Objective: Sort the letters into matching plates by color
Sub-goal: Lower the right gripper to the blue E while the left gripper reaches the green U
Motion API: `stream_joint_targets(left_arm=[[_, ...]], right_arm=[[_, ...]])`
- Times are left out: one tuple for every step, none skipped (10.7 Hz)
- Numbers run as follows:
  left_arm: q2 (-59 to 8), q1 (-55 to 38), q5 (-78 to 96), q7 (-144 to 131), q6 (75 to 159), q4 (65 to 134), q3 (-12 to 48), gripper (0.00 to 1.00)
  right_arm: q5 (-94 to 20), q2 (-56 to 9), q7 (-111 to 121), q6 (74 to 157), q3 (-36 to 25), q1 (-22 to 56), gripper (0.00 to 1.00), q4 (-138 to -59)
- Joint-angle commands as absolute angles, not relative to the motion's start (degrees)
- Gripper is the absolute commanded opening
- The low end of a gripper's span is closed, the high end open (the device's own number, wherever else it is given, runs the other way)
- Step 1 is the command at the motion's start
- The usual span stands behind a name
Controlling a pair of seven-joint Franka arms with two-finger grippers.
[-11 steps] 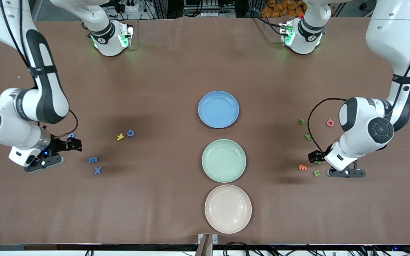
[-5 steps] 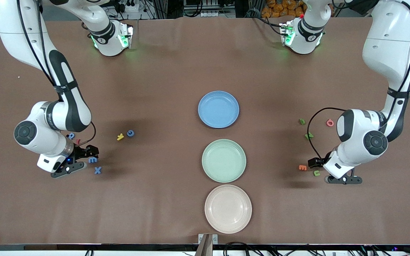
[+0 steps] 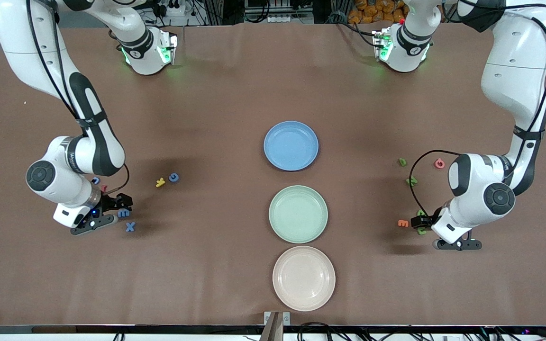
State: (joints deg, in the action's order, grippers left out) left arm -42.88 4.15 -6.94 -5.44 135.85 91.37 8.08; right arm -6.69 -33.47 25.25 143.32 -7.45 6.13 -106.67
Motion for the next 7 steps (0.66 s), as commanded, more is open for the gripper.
stream_joint_targets(left_arm=[[-46.22,4.92,-7.38,-5.54,135.79,87.98,8.09,1.00],[-46.84,4.66,-7.38,-5.71,135.79,87.28,8.09,1.00],[-47.19,4.57,-7.47,-5.63,135.79,87.10,8.09,1.00],[-47.46,4.48,-7.82,-4.93,135.79,86.93,8.00,1.00],[-47.98,3.79,-8.00,-5.01,135.79,86.14,8.00,1.00],[-48.16,3.61,-8.00,-5.10,135.79,86.13,8.00,0.98],[-48.16,3.60,-8.09,-5.01,135.79,86.13,7.91,0.94]], right_arm=[[-7.74,-35.15,26.46,146.77,-7.21,5.54,1.00,-107.23],[-7.73,-35.42,26.46,146.95,-7.21,5.54,1.00,-107.31],[-7.73,-35.51,26.46,147.74,-7.21,5.54,1.00,-107.58],[-7.73,-35.51,26.46,148.61,-7.21,5.54,1.00,-108.01],[-7.65,-35.68,26.54,149.32,-7.21,5.54,0.99,-108.45],[-7.56,-35.86,26.54,149.85,-7.21,5.54,0.93,-108.72],[-7.56,-35.86,26.54,150.38,-7.21,5.54,0.88,-109.07]])
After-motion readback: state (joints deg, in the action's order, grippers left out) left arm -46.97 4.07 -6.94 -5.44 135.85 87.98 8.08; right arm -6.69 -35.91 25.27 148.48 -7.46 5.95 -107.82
